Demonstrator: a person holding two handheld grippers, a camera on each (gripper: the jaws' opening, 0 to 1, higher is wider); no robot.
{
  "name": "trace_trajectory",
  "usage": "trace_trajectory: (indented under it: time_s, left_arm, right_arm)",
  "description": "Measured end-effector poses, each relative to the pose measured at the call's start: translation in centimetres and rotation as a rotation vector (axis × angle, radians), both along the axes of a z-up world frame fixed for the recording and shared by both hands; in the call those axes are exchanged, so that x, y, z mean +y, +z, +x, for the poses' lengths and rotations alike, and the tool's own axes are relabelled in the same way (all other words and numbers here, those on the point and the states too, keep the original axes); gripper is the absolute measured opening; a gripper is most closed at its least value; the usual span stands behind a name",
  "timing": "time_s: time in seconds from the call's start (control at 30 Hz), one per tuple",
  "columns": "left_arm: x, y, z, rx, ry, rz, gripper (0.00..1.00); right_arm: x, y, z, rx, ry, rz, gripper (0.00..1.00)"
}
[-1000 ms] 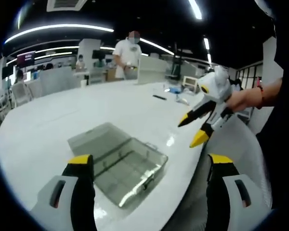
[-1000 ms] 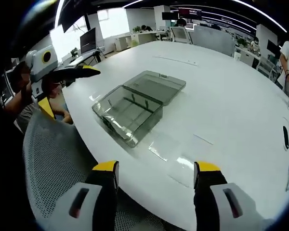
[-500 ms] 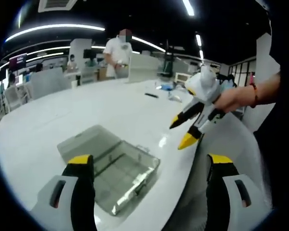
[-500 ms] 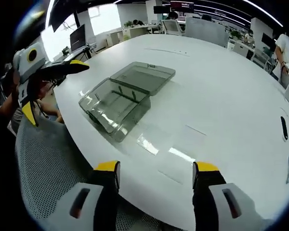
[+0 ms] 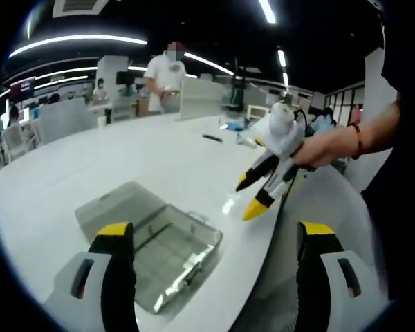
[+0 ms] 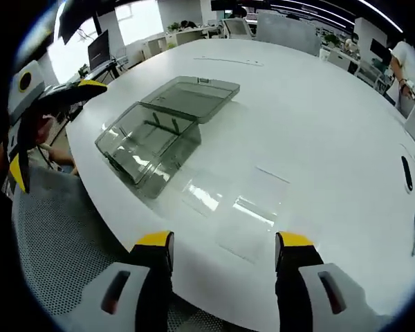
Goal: Insert the divider into the dual guide fixture by aligning both edges with the guide slots and pushing it downward to the bottom, including one-sided entry, uneven engagement, binding, and posture correction.
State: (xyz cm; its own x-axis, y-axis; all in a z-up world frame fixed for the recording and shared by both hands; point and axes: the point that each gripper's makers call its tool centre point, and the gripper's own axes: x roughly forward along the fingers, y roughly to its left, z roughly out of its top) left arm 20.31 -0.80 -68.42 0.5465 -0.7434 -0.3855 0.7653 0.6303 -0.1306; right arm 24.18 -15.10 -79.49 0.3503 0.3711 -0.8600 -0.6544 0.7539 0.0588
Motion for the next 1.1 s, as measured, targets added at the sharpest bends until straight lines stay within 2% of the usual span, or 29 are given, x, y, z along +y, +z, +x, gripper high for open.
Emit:
trace_trajectory:
  time_s: [0.33,0.53,0.9,1.1]
  left_arm:
    - [-2.5,-0.4,-1.1,0.02,-0.083,0.004,0.97]
    - [-3.4,-0.2,-1.2,0.017,-0.098,-0.011,0.96]
    - [-3.5,-0.6,-1.4,0.024,-0.101,-0.009,0.96]
    - [-3.1,-0.6,-1.3,0.029,-0.092,-0.011,0.95]
  right_arm:
    - [-0.4,-1.2,0.5,0.035,-0.052,-0.013,0.5]
    - [-0.8,-1.9,0.8,0.048,-0.079,-0.03,0.48]
    - [-0.9,-2.5,1.1,0.051,-0.106,-0.057,0.45]
    - [-1.2,-2.7,1.6,0.025,-0.119,-0.104,0.41]
